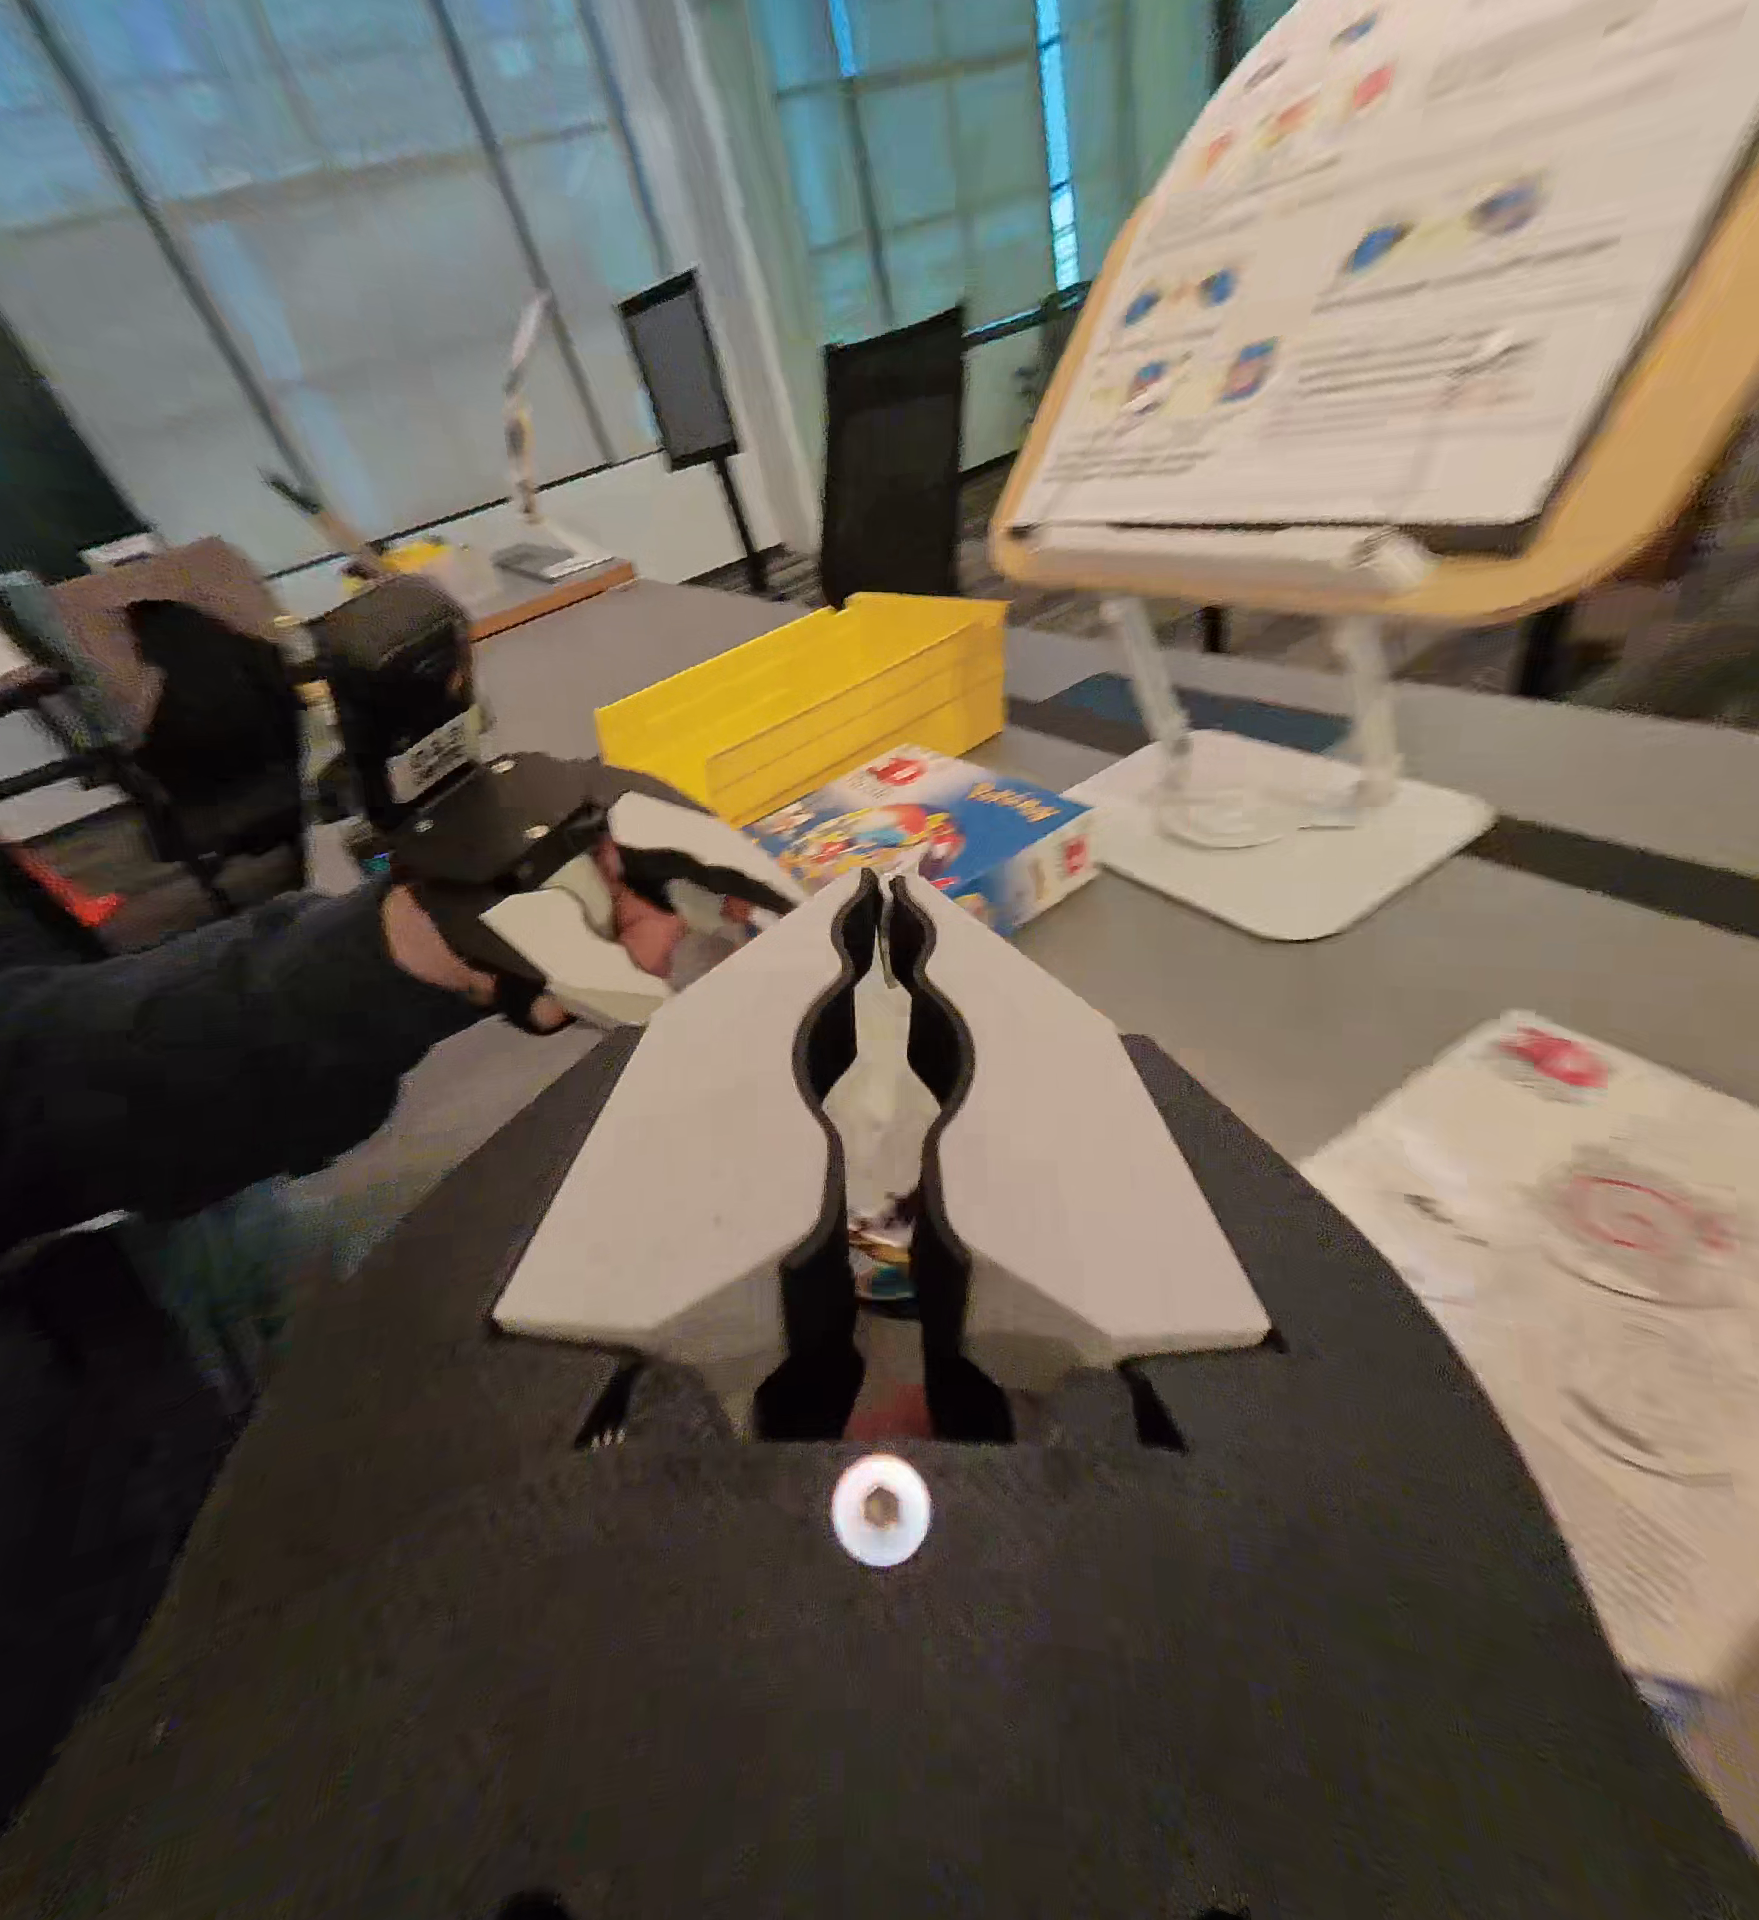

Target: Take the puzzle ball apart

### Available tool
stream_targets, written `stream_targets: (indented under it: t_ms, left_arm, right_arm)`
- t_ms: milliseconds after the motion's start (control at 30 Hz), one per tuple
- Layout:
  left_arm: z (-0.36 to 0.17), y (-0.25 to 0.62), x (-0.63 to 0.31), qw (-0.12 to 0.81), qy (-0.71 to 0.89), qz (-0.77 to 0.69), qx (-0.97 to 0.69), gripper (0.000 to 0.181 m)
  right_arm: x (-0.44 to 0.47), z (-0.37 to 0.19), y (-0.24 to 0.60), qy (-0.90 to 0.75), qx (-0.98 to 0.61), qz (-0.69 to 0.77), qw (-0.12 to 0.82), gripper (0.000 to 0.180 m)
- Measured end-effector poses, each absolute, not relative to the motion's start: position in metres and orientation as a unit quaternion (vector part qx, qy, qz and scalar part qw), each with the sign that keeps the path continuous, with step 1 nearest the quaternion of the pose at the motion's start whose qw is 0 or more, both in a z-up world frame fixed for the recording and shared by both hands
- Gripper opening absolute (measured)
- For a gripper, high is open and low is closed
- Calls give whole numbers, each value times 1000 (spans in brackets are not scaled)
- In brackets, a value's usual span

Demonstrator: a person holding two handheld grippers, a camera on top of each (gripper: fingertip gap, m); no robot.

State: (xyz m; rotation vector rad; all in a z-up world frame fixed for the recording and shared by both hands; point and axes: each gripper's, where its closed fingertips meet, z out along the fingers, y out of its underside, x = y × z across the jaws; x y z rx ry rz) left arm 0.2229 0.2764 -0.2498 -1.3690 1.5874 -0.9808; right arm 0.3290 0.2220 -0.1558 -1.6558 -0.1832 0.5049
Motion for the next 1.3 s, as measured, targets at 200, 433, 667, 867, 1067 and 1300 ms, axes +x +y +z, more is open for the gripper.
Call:
stream_targets:
  t_ms: [200,433,667,867,1067,1300]
  left_arm:
    - [-261,294,224,397,588,-392,-585,53]
    - [-274,293,229,384,588,-376,-604,49]
    - [-275,295,232,391,582,-365,-612,45]
    - [-274,298,234,403,582,-355,-611,44]
    - [-275,302,244,413,579,-342,-614,41]
    - [-273,304,248,428,592,-315,-605,31]
  right_arm:
    - [501,-171,164,42,-790,-66,608,1]
    - [533,-207,149,56,-839,-119,528,35]
    - [565,-242,153,68,-868,-191,453,0]
    - [545,-227,154,59,-855,-117,502,19]
    - [386,-206,211,-116,-858,20,500,50]
    - [320,-271,280,-218,-886,-40,407,34]
